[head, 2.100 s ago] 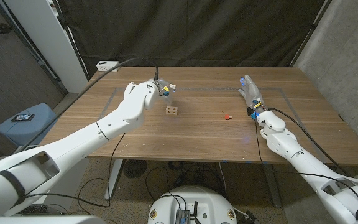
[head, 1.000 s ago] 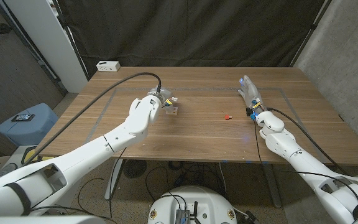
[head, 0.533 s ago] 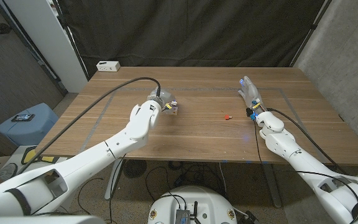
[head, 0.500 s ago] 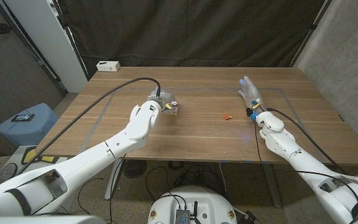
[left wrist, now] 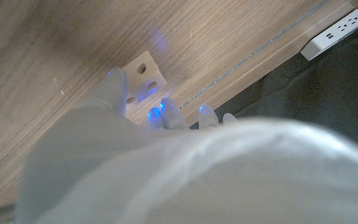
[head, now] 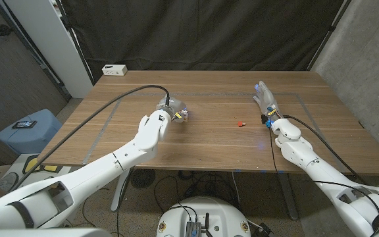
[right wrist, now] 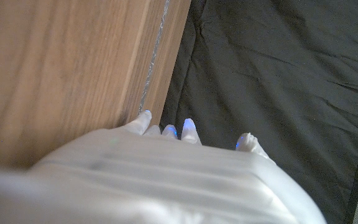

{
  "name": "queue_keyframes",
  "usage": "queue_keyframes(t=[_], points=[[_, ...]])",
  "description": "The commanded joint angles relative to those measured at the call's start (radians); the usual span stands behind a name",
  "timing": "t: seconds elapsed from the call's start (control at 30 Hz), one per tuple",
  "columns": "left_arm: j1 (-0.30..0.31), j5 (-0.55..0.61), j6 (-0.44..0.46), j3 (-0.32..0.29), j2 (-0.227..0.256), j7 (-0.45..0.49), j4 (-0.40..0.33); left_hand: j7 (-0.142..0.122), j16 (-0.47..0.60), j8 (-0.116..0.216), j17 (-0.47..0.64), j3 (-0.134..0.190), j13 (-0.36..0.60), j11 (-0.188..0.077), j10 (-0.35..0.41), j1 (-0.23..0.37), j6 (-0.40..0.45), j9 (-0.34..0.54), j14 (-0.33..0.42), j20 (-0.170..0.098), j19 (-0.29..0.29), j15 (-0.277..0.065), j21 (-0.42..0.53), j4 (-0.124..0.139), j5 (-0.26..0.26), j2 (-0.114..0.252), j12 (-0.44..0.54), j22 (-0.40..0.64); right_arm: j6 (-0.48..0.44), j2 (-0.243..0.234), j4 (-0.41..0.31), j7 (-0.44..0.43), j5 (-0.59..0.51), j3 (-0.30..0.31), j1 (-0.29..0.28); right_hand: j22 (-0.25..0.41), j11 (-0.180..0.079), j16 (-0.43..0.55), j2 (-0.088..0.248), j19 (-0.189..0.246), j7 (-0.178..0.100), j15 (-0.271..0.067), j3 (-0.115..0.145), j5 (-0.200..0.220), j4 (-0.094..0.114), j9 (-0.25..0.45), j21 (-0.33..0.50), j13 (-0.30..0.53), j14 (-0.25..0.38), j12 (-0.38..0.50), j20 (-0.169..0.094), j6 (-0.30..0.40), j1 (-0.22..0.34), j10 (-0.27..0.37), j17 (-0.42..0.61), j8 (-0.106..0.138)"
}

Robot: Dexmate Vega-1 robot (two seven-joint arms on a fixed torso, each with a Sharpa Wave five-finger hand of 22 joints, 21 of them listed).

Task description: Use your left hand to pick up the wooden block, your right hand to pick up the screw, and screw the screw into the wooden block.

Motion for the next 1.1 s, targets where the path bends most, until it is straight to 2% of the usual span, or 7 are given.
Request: queue_keyframes(t=[0.03,0.4,0.83,1.1], points=[[-0.005,-0.020,0.012,0.022,-0.003,0.026,0.017,-0.003,-0.002,0.002,0.004,-0.009,0.004,0.000,0.014,0.012,0.012,0.003,0.013,0.003,0.012,-0.006,0.006,0.000,-0.003,-0.003,0.009,0.003,-0.007,-0.009,-0.030,-0.019,0.001,0.007,-0.024,0.003,0.001,0.007,-0.007,-0.001,-0.005,0.003,0.004,0.008,-0.003,0.001,0.001,0.003,-0.010,0.003,0.000,-0.001,-0.001,0.000,0.002,-0.001],[-0.001,-0.019,0.023,0.036,-0.001,0.063,0.023,0.002,-0.001,0.004,0.005,-0.022,0.014,-0.001,0.067,0.022,0.058,0.003,0.055,0.004,0.042,-0.026,0.000,-0.001,-0.003,0.000,0.023,0.002,-0.010,-0.014,-0.044,-0.026,0.002,0.009,-0.035,0.003,0.001,0.007,-0.007,-0.002,-0.005,0.004,0.005,0.008,-0.004,0.001,0.001,0.003,-0.011,0.003,0.000,-0.002,-0.001,0.000,0.002,0.000],[0.004,-0.008,0.025,0.041,0.008,0.105,0.033,-0.011,0.002,0.006,0.006,-0.036,0.033,-0.004,0.154,0.060,0.142,0.005,0.129,0.004,0.098,-0.054,-0.003,-0.007,-0.001,0.006,0.047,0.002,-0.002,-0.004,-0.023,-0.017,0.002,0.005,-0.026,0.003,-0.001,0.007,-0.008,-0.002,-0.005,0.001,0.006,0.008,-0.006,0.001,0.003,0.003,-0.011,0.003,-0.002,-0.001,-0.001,-0.001,0.002,0.000],[-0.009,-0.013,0.020,0.049,-0.006,0.123,0.068,-0.014,0.000,0.004,0.006,-0.041,0.039,-0.005,0.173,0.075,0.161,0.005,0.147,0.004,0.118,-0.061,-0.004,-0.008,-0.001,0.006,0.051,0.002,-0.006,-0.007,-0.019,-0.017,0.000,0.005,-0.023,0.003,-0.002,0.008,-0.008,-0.002,-0.006,0.001,0.006,0.007,-0.007,0.001,0.003,0.003,-0.011,0.004,-0.001,-0.001,-0.001,0.000,0.002,0.000]])
